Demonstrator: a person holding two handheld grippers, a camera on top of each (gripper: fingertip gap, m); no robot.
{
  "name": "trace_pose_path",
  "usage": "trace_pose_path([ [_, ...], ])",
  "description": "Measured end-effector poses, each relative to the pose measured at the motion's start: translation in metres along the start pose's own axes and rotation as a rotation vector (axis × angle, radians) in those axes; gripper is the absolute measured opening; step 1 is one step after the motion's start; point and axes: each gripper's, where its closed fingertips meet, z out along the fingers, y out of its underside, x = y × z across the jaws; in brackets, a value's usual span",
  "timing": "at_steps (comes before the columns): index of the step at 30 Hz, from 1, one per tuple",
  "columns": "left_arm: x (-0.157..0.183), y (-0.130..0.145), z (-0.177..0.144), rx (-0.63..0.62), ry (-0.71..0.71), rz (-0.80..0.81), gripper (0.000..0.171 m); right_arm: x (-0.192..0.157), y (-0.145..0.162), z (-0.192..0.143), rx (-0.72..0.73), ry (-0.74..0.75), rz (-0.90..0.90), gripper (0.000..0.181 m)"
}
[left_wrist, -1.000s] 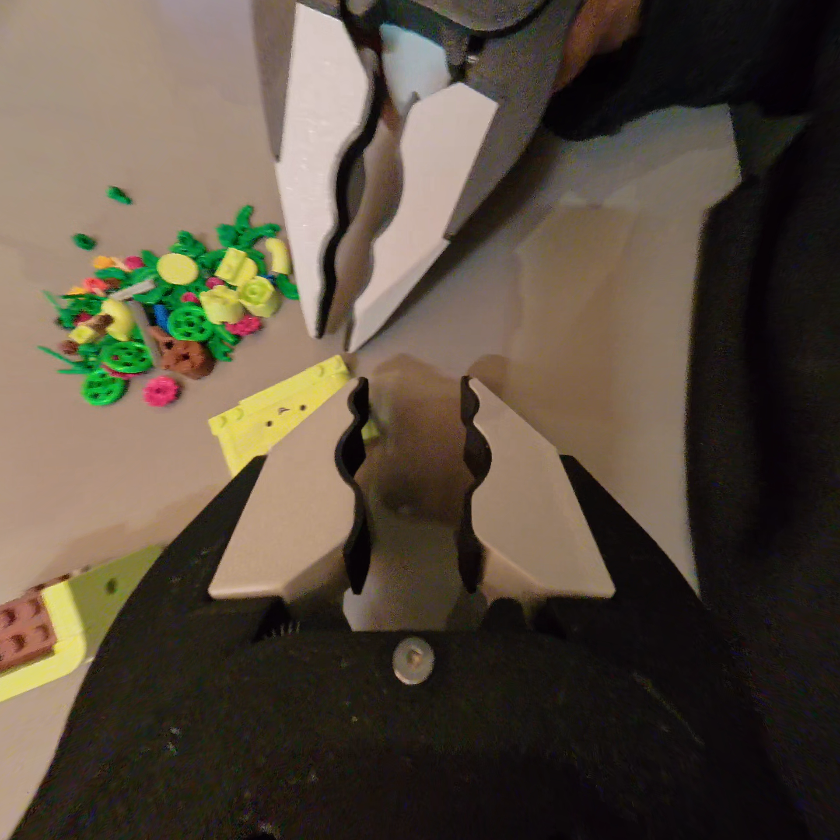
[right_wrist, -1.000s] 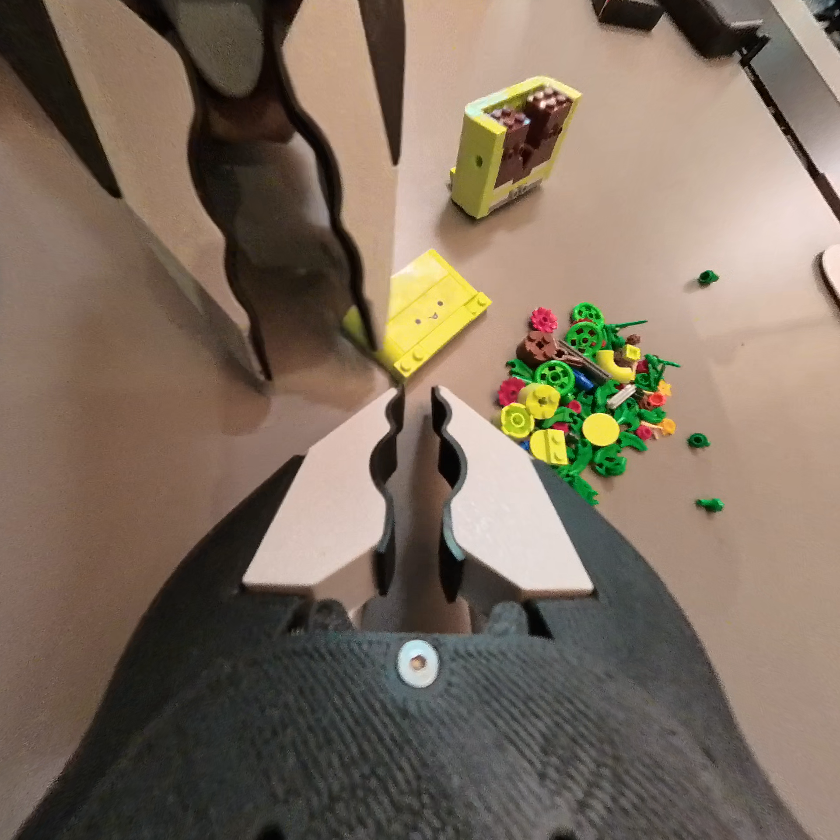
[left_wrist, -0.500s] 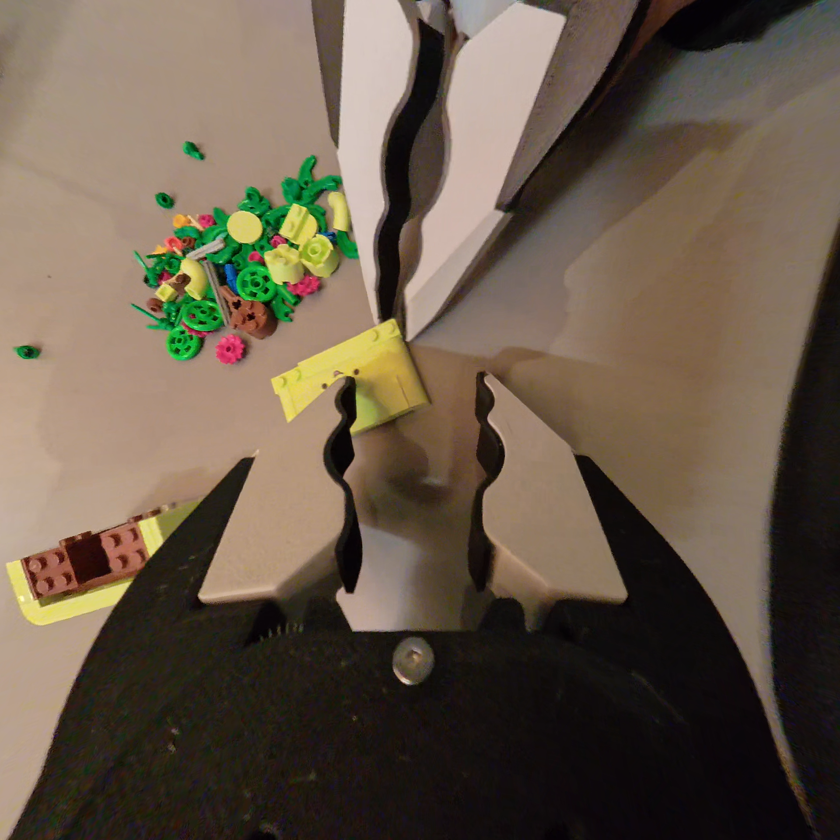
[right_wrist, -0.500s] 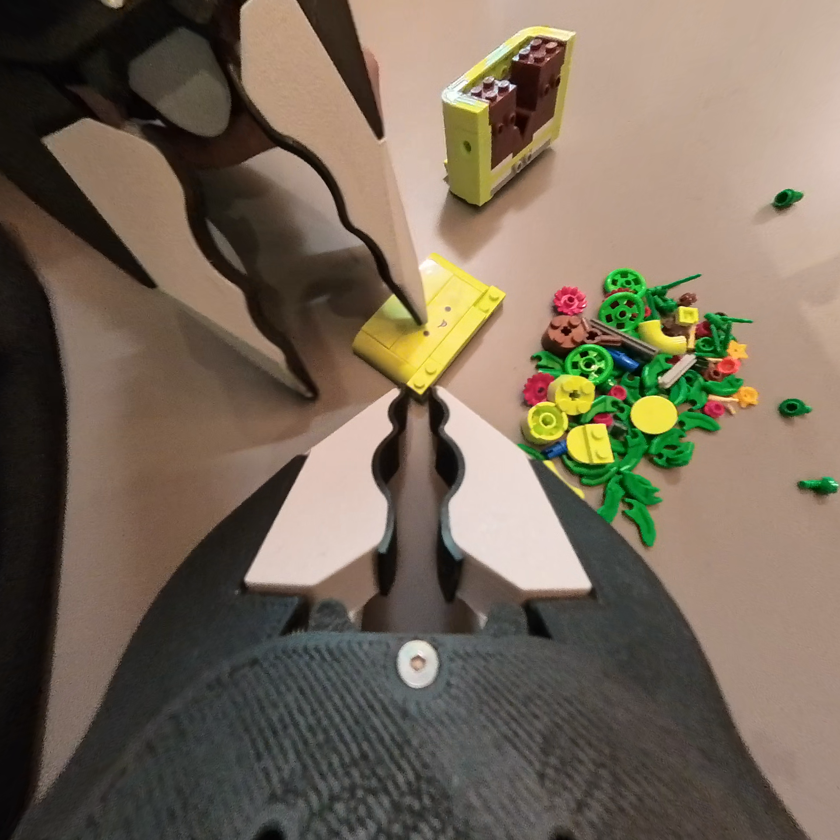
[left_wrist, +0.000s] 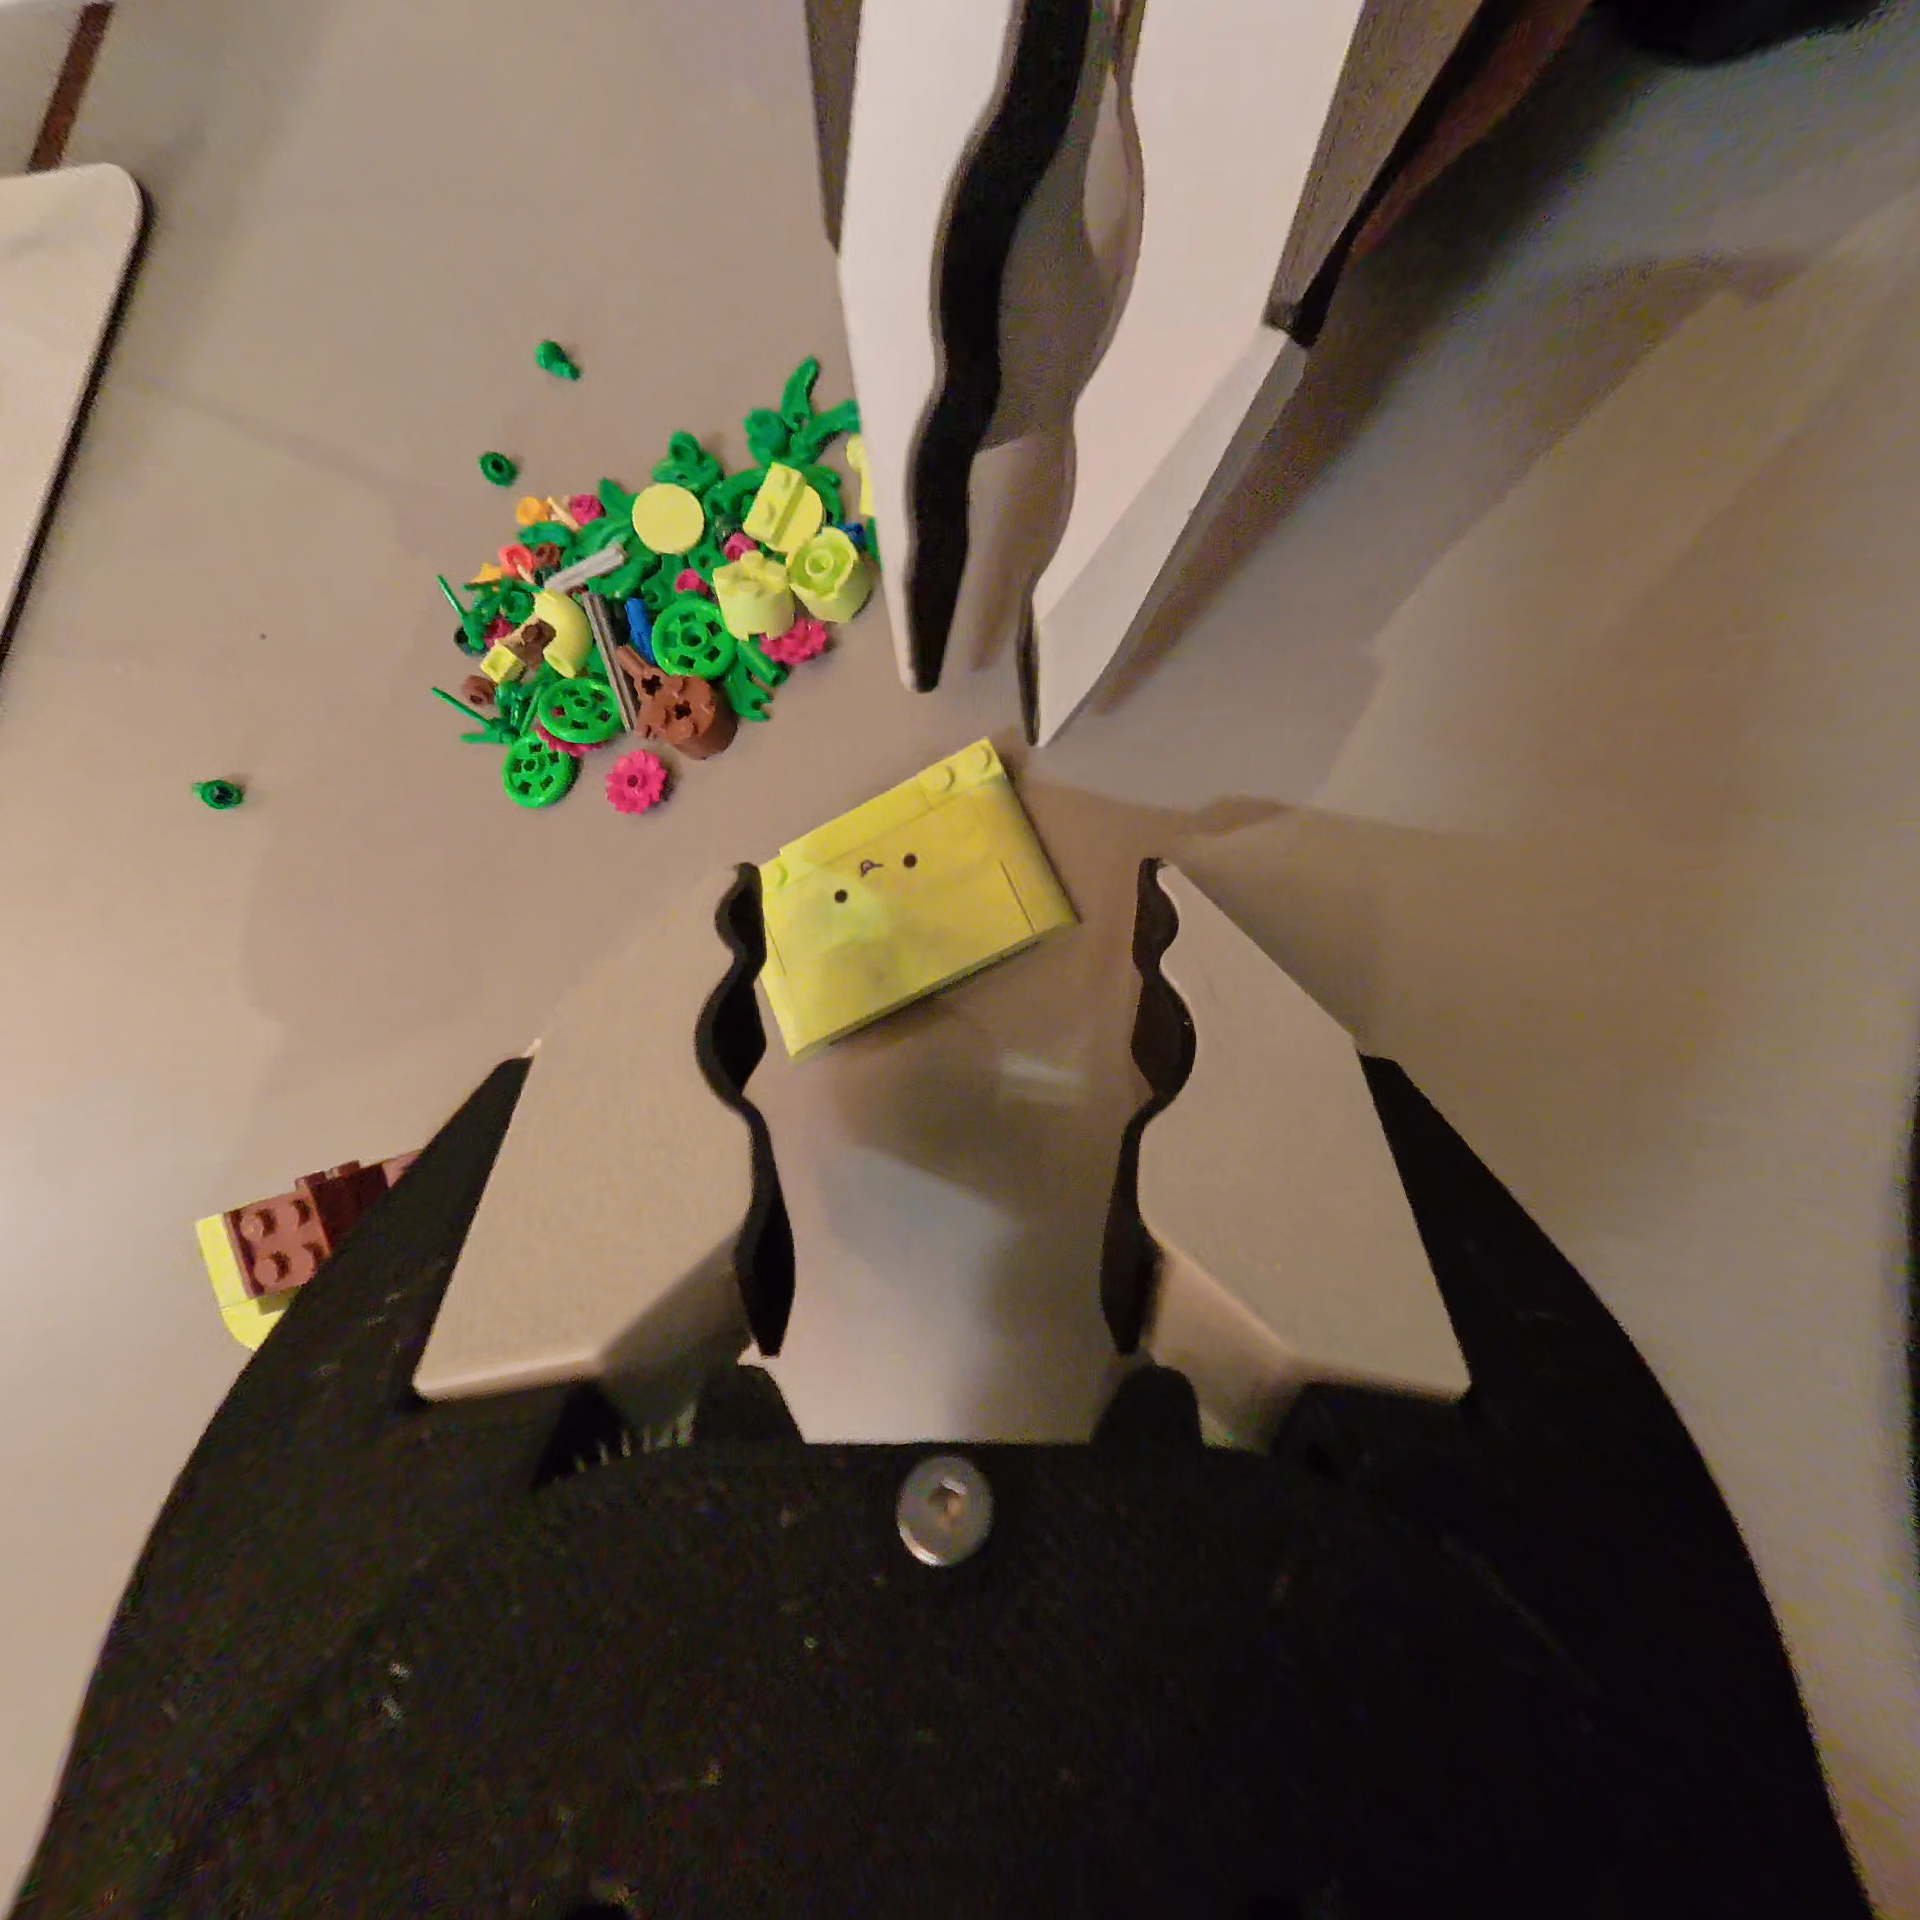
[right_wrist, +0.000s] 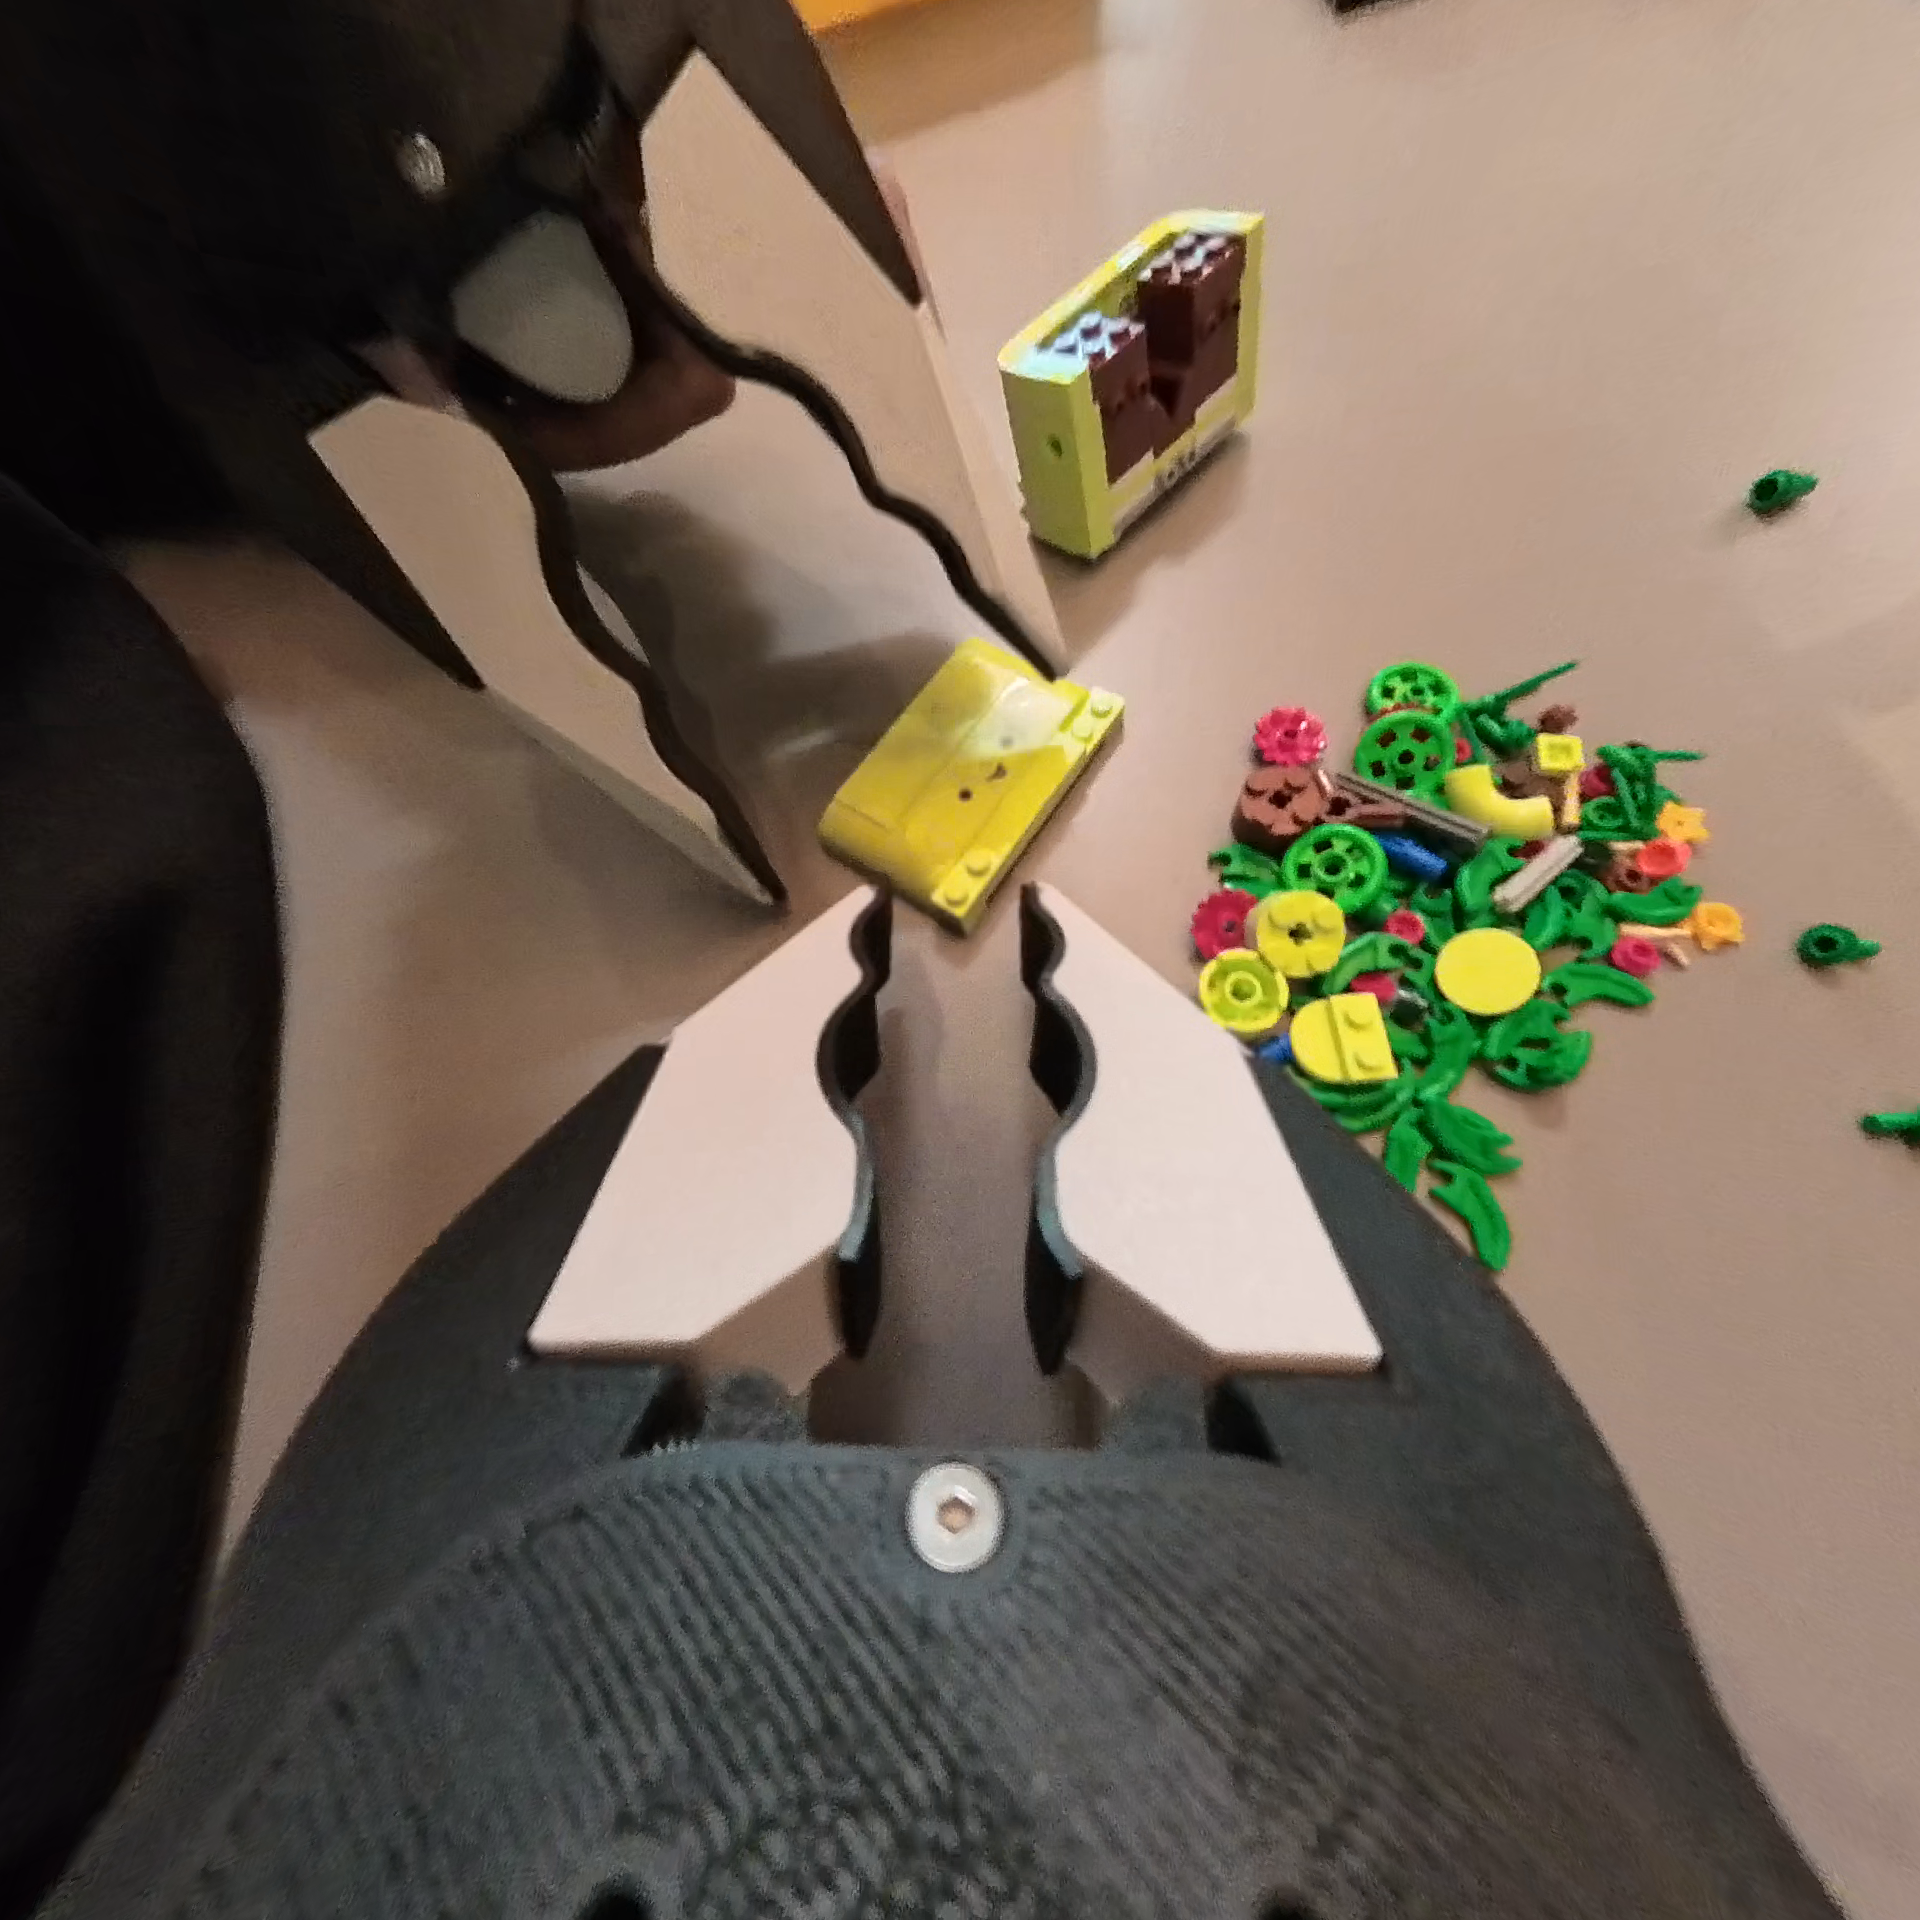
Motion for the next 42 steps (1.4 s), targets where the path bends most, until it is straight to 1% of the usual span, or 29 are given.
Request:
trace_pose_path([
  [2, 0.000, 0.001, -0.002, 0.004, 0.004, -0.005, 0.072, 0.002, -0.003, 0.005, 0.002, 0.022, 0.004, 0.025],
  [4, -0.004, -0.002, -0.006, 0.031, 0.006, -0.034, 0.073, 0.005, 0.001, 0.011, -0.043, 0.057, -0.003, 0.023],
  [5, -0.006, -0.004, -0.008, 0.047, 0.008, -0.049, 0.073, 0.004, 0.004, 0.014, -0.066, 0.057, -0.005, 0.021],
  [6, -0.008, -0.005, -0.010, 0.060, 0.009, -0.060, 0.074, 0.001, 0.005, 0.016, -0.080, 0.048, -0.003, 0.012],
  [10, -0.007, -0.006, -0.013, 0.084, 0.038, -0.042, 0.080, -0.002, 0.009, 0.015, -0.094, 0.032, -0.034, 0.007],
  [14, 0.002, -0.006, -0.011, 0.092, 0.079, 0.001, 0.085, -0.008, 0.015, 0.008, -0.104, -0.044, -0.059, 0.004],
  [15, 0.005, -0.006, -0.011, 0.095, 0.095, 0.009, 0.087, -0.011, 0.018, 0.006, -0.112, -0.077, -0.078, 0.000],
  [17, 0.014, -0.006, -0.010, 0.100, 0.139, 0.023, 0.090, -0.018, 0.024, -0.001, -0.122, -0.138, -0.124, 0.000],
  [19, 0.021, -0.006, -0.008, 0.105, 0.175, 0.033, 0.093, -0.018, 0.026, -0.005, -0.122, -0.149, -0.138, 0.000],
  [21, 0.022, 0.002, -0.002, 0.049, 0.177, 0.061, 0.093, -0.014, 0.026, -0.005, -0.119, -0.130, -0.122, 0.000],
  [24, 0.012, 0.003, -0.005, 0.023, 0.145, 0.065, 0.094, -0.011, 0.021, -0.002, -0.100, -0.087, -0.119, 0.019],
  [26, 0.006, -0.002, -0.009, 0.059, 0.129, 0.041, 0.093, -0.008, 0.014, 0.003, -0.076, -0.040, -0.127, 0.032],
  [28, 0.006, -0.001, -0.009, 0.061, 0.148, 0.017, 0.095, -0.008, 0.006, 0.008, -0.055, -0.001, -0.119, 0.034],
  [32, 0.001, 0.002, -0.008, 0.041, 0.125, 0.034, 0.095, -0.007, -0.002, 0.020, -0.052, 0.038, -0.038, 0.042],
  [37, -0.001, 0.004, -0.019, 0.044, 0.148, 0.016, 0.090, -0.009, -0.004, 0.030, -0.074, -0.013, 0.058, 0.040],
  [39, -0.001, 0.010, -0.023, 0.017, 0.161, 0.010, 0.086, -0.013, -0.004, 0.031, -0.081, -0.043, 0.051, 0.030],
  [41, -0.003, 0.017, -0.026, -0.006, 0.162, 0.002, 0.081, -0.016, -0.003, 0.031, -0.086, -0.060, 0.046, 0.025],
  [42, -0.004, 0.020, -0.028, -0.016, 0.161, -0.004, 0.081, -0.017, -0.003, 0.031, -0.089, -0.068, 0.038, 0.024],
])
